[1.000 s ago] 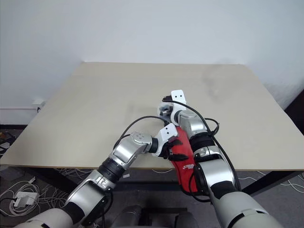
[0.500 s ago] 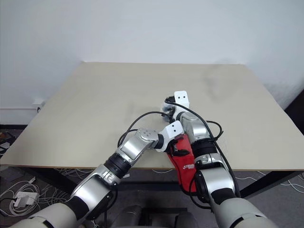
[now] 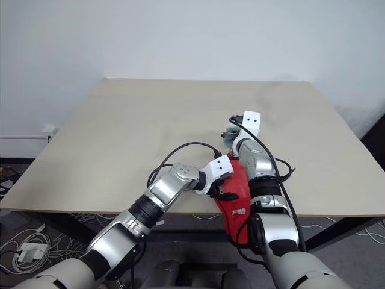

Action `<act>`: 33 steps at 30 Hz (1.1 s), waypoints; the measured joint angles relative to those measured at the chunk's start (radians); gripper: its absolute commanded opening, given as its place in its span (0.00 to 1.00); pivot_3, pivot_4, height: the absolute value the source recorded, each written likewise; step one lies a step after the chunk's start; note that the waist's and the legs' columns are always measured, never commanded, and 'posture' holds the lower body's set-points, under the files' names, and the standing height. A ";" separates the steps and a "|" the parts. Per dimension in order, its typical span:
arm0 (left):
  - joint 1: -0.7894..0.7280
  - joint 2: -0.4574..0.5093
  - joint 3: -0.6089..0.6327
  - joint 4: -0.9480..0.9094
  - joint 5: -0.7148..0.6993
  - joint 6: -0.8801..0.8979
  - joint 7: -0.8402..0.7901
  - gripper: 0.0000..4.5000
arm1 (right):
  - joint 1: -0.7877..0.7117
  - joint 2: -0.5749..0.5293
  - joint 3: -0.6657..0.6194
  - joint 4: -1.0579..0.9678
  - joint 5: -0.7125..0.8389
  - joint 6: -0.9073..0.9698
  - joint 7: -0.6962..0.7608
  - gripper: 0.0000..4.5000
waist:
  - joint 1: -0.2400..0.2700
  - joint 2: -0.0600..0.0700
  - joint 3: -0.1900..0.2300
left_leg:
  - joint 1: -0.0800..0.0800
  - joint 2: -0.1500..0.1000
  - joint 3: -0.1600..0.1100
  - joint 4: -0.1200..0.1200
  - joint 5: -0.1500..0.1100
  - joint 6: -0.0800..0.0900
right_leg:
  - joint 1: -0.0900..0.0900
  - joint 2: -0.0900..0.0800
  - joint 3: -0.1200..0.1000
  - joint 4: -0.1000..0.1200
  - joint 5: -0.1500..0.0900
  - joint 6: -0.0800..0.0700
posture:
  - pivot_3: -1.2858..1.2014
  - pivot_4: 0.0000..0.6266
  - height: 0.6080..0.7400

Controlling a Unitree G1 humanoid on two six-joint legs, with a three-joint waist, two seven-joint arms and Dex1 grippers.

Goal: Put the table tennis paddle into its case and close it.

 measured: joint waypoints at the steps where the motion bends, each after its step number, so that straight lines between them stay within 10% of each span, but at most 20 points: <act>1: 0.000 0.001 -0.001 -0.001 0.000 0.000 -0.001 0.84 | 0.004 -0.005 -0.003 0.000 0.000 0.000 -0.003 0.01 | 0.000 0.000 0.000 | 0.000 0.000 0.000 0.000 0.000 0.000 | 0.000 0.000 0.000 0.000 0.000 0.000 | 0.52 0.00 0.81; 18: -0.004 -0.001 -0.006 0.006 0.000 0.005 -0.009 0.84 | 0.254 -0.210 -0.109 -0.392 0.110 0.276 0.025 0.01 | 0.009 0.001 0.000 | 0.000 0.000 -0.001 0.001 -0.003 0.007 | 0.001 -0.002 0.000 -0.001 0.000 0.000 | 0.52 0.00 0.81; 33: -0.030 -0.029 -0.005 0.075 -0.001 -0.037 -0.016 0.84 | 0.349 -0.074 -0.631 -0.772 0.356 0.736 -0.257 0.01 | 0.032 0.004 -0.003 | 0.000 0.003 0.000 0.002 -0.005 0.011 | 0.002 -0.004 0.000 -0.001 0.000 0.000 | 0.52 0.00 0.81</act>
